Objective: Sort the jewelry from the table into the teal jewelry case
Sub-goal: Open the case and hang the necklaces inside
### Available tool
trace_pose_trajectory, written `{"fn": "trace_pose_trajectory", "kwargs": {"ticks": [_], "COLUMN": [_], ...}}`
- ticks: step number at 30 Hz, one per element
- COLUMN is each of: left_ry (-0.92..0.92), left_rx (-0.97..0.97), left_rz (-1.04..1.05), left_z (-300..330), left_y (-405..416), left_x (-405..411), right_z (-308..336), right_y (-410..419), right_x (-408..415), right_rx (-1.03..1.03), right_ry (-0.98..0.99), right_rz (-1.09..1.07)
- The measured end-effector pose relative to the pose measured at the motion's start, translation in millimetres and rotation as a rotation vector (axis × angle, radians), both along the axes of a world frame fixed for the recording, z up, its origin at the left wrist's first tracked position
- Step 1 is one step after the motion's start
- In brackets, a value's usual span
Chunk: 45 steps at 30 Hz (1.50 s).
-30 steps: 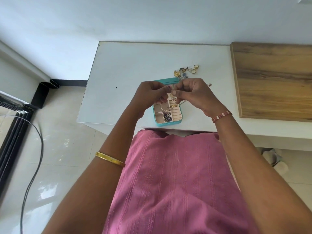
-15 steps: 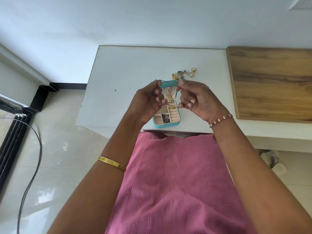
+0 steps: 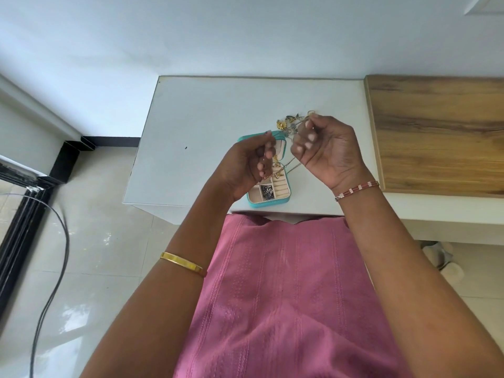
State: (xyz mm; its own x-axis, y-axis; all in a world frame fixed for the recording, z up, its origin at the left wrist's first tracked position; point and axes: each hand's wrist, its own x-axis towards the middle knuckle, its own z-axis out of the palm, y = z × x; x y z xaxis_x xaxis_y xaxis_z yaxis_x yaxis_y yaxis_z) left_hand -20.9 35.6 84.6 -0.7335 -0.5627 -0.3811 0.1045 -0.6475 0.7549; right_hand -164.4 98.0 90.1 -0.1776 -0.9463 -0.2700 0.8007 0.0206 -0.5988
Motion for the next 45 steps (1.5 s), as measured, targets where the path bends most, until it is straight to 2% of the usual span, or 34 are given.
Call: {"fn": "trace_pose_trajectory", "kwargs": {"ticks": [2, 4, 7, 14, 16, 19, 22, 24, 27, 30, 35, 45], "left_ry": [0.014, 0.023, -0.008, -0.181, -0.267, -0.496, -0.785, -0.913, -0.840, -0.746, -0.693, -0.652], "left_rx": [0.054, 0.119, 0.149, 0.034, -0.056, -0.246, -0.535, -0.736, -0.901, -0.961, -0.942, -0.851], "left_rz": [0.056, 0.121, 0.195, 0.245, 0.241, 0.223, 0.271, 0.357, 0.479, 0.353, 0.204, 0.188], "left_z": [-1.9, -7.1, -20.6, -56.3, -63.6, -70.7, -73.5, -71.0, -72.8, -81.3, -91.0, -93.4], "left_y": [-3.8, -7.8, -7.6, 0.3, -3.2, -8.5, -11.5, -10.4, -15.5, -26.7, -41.5, -52.5], "left_x": [1.2, 3.9, 6.4, 9.4, 11.2, 13.0, 15.2, 17.1, 17.0, 13.9, 10.6, 13.6], "right_z": [-1.0, -2.6, -4.9, -24.0, -28.8, -34.1, -42.6, -47.8, -53.1, -57.2, -62.2, -71.2], "right_y": [0.2, 0.3, -1.9, -4.8, -8.3, -15.0, -20.5, -21.9, -24.7, -27.5, -34.8, -45.9], "right_x": [-1.2, -2.5, 0.7, 12.3, 13.8, 17.5, 19.5, 19.5, 18.6, 17.6, 17.5, 22.3], "right_rx": [0.025, 0.080, 0.134, 0.227, 0.237, 0.246, 0.247, 0.254, 0.273, 0.276, 0.255, 0.212], "right_ry": [0.106, 0.301, 0.495, 0.827, 0.951, 1.094, 1.198, 1.253, 1.311, 1.331, 1.359, 1.478], "right_rz": [0.068, 0.143, 0.166, 0.098, 0.084, 0.083, 0.136, 0.166, 0.182, 0.178, 0.186, 0.080]}}
